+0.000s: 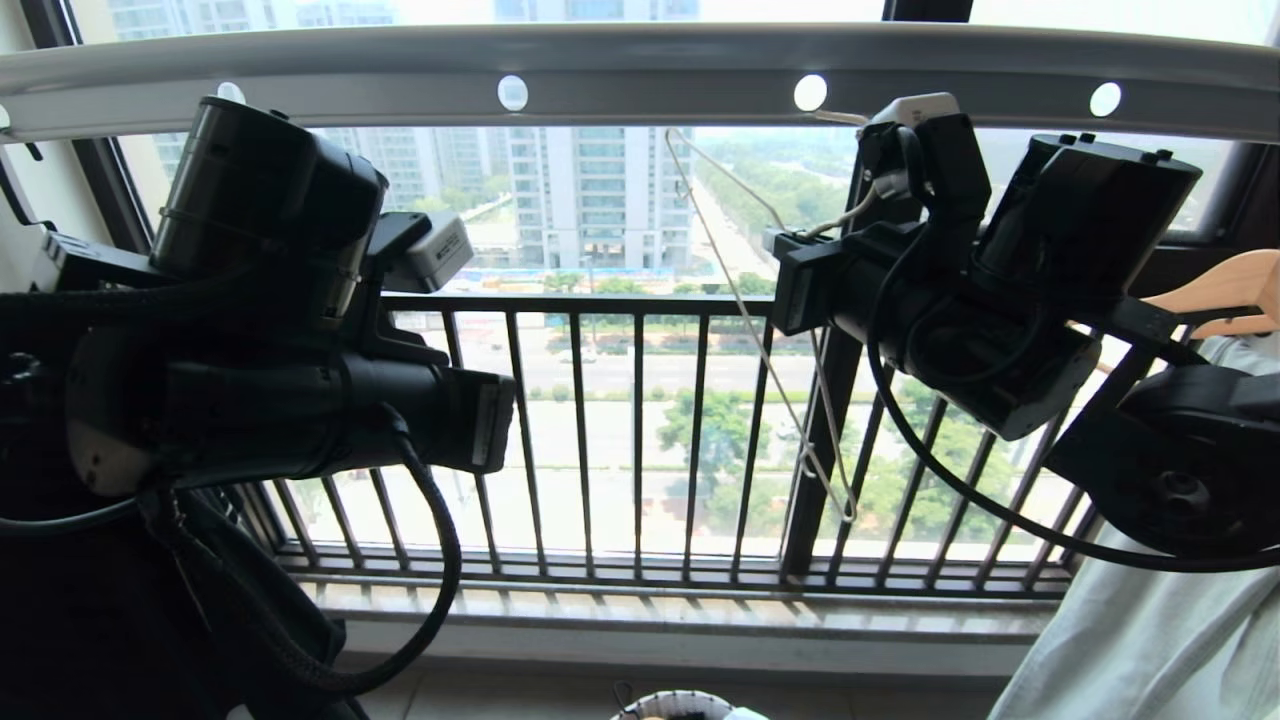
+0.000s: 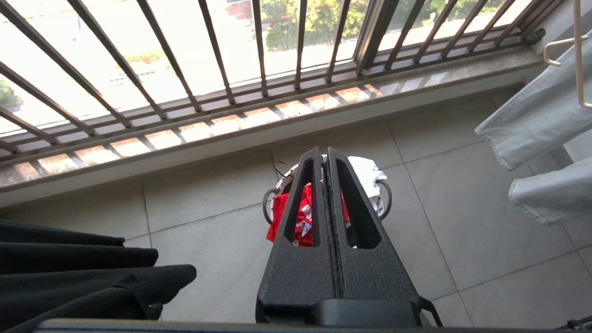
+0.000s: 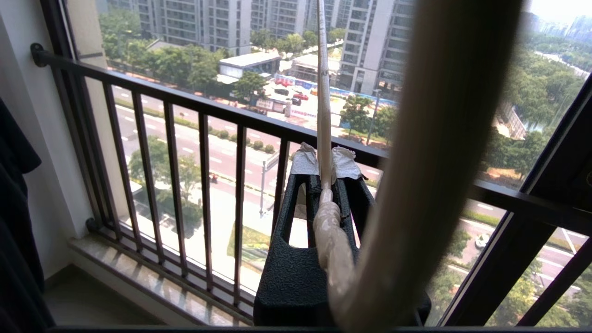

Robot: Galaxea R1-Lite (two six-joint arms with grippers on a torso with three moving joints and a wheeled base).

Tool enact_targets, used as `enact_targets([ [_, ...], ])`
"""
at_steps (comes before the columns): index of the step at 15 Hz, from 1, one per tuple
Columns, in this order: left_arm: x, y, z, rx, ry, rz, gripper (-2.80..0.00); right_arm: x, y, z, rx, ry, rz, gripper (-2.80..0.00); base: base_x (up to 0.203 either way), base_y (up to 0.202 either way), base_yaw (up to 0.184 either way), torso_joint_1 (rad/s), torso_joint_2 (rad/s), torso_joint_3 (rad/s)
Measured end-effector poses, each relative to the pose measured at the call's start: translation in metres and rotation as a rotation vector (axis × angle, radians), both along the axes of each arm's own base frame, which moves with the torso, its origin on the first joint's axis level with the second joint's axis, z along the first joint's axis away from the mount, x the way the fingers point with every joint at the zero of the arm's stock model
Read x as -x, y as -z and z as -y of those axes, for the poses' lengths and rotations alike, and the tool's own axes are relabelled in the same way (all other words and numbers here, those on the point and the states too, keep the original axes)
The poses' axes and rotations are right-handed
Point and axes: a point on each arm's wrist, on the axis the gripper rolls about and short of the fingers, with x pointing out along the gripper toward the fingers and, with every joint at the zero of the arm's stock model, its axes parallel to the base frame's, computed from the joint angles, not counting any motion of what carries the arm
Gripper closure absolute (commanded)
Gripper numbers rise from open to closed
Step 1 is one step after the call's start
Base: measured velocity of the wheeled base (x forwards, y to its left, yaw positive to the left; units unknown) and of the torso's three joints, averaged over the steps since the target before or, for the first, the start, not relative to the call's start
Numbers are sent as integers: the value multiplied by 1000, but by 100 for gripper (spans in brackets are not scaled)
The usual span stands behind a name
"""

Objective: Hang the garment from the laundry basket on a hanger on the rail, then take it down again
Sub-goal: Hang the clothes rack on the clothesline

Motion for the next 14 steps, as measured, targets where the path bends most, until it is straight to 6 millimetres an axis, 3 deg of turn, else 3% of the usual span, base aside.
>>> enact_targets([
  [5,4,-6,-4,13,-3,22,0,0,-14,19,11,82,42,0,0,0,0,0,0,0],
  [8,6,-8,-6,18,-3,30,0,10,-12,33,29,103,20,0,0,0,0,0,0,0],
  [14,12,-14,-10,33,-1,50,0,9,-20,24,62,88,53,0,0,0,0,0,0,0],
])
